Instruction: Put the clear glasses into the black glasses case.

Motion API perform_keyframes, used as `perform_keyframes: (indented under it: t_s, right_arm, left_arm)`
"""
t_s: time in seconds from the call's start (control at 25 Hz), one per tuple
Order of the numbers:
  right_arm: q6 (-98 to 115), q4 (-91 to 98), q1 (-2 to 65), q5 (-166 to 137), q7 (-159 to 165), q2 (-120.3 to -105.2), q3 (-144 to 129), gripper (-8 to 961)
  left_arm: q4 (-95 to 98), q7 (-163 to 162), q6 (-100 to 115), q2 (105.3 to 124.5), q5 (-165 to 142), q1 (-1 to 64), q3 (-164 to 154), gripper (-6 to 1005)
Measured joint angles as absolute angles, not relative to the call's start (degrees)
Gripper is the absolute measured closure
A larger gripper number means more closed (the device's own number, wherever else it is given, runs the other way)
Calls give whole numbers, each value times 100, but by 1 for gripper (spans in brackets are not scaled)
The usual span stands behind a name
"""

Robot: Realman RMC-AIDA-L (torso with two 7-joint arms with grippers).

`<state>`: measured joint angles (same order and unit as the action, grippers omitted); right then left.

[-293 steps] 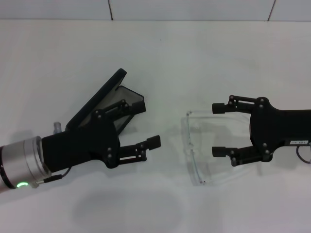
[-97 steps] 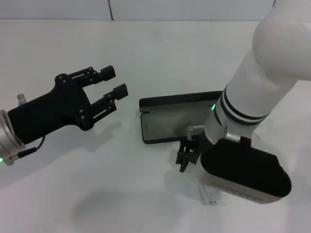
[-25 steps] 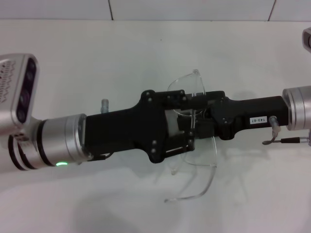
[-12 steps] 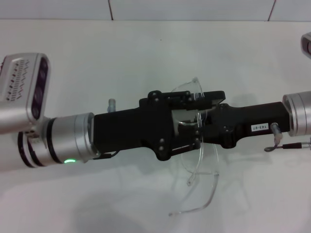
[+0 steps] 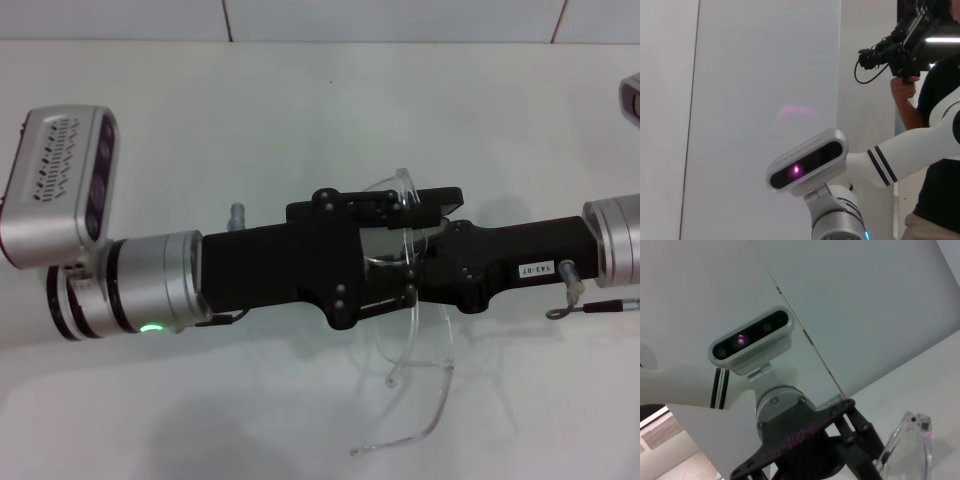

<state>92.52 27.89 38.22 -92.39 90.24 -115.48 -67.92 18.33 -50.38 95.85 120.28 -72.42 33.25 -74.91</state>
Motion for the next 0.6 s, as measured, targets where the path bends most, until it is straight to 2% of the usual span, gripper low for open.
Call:
perform_keyframes:
  t_s: [0.24, 0.6]
  right_arm:
    - [9280, 2796, 3768, -9250, 8971, -11548, -6795, 850]
    - [9348, 2968, 3307, -9208, 8697, -11500, -5646, 850]
  left_arm:
    - [1864, -5042, 9639, 12009, -7188, 3212, -7478, 488]
    - [2173, -5043, 10369, 11943, -7103, 2804, -7195, 486]
